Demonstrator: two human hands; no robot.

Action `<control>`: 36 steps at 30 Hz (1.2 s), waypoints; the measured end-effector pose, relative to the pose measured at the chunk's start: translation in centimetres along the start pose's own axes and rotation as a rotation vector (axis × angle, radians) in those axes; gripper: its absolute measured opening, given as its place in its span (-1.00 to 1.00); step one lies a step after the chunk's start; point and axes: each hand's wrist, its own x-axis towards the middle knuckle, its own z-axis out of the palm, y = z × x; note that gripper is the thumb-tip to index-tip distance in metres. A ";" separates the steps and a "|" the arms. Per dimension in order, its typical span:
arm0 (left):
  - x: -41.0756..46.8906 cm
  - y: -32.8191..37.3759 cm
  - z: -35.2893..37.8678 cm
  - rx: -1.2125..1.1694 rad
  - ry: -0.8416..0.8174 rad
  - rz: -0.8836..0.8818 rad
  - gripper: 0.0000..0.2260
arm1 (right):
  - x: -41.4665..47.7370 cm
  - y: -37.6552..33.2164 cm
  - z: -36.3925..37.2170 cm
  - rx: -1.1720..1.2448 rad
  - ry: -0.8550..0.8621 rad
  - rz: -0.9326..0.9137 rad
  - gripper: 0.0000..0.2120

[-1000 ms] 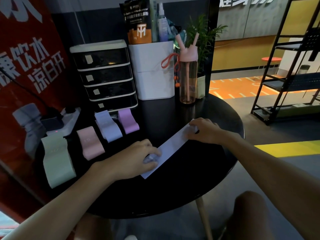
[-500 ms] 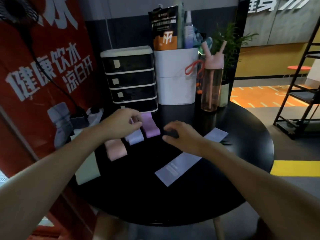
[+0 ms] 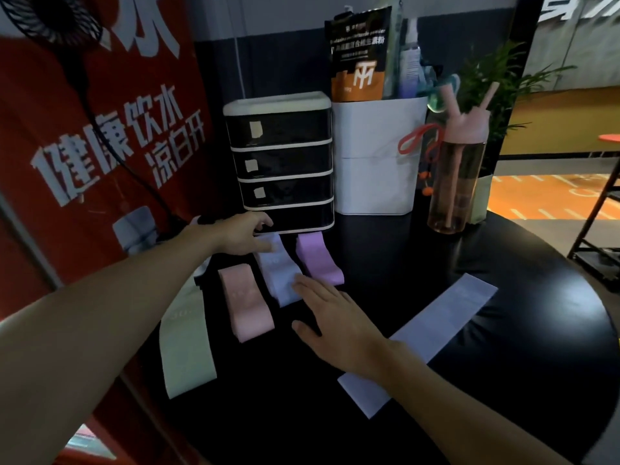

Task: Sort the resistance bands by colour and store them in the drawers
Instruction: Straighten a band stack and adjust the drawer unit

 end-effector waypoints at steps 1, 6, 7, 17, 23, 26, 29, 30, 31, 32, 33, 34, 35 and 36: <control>0.4 -0.2 0.2 -0.008 -0.018 -0.001 -0.33 | -0.1 0.0 0.1 -0.018 0.004 -0.006 -0.41; 2.0 -0.8 0.7 0.021 -0.088 -0.029 -0.41 | -0.1 0.1 0.3 -0.038 0.011 -0.015 -0.41; 2.3 -0.9 0.6 0.019 -0.088 -0.026 -0.42 | -0.1 0.1 0.3 -0.043 0.012 -0.014 -0.41; 3.7 -2.1 1.0 -0.032 -0.171 -0.024 -0.39 | -0.2 0.1 0.4 -0.044 0.033 -0.024 -0.42; 3.6 -1.9 0.9 -0.112 -0.167 -0.001 -0.47 | -0.3 0.0 0.1 -0.062 0.016 -0.030 -0.41; 3.5 -1.8 1.0 -0.270 -0.166 -0.008 -0.55 | -0.2 -0.1 0.1 -0.066 0.015 -0.028 -0.42; 3.3 -1.6 1.0 -0.417 -0.209 -0.023 -0.54 | -0.2 0.0 0.1 -0.070 0.012 -0.023 -0.43; 3.2 -1.5 1.0 -0.438 -0.206 -0.029 -0.52 | -0.2 0.0 0.1 -0.066 0.009 -0.020 -0.43; 3.0 -1.4 1.1 -0.448 -0.186 -0.030 -0.48 | -0.2 0.0 0.1 -0.059 0.007 -0.017 -0.43; 2.9 -1.4 1.2 -0.438 -0.155 -0.035 -0.43 | -0.2 0.0 0.1 -0.054 0.004 -0.015 -0.43; 2.8 -1.3 1.3 -0.425 -0.127 -0.042 -0.42 | -0.1 0.0 0.0 -0.051 0.003 -0.014 -0.43; 2.7 -1.3 1.3 -0.399 -0.112 -0.052 -0.47 | -0.1 -0.1 0.0 -0.048 0.003 -0.014 -0.43; 2.6 -1.2 1.2 -0.375 -0.110 -0.060 -0.58 | -0.2 -0.1 0.0 -0.045 0.004 -0.013 -0.43; 2.6 -1.1 1.2 -0.350 -0.117 -0.073 -0.71 | -0.2 -0.1 0.0 -0.044 0.003 -0.012 -0.43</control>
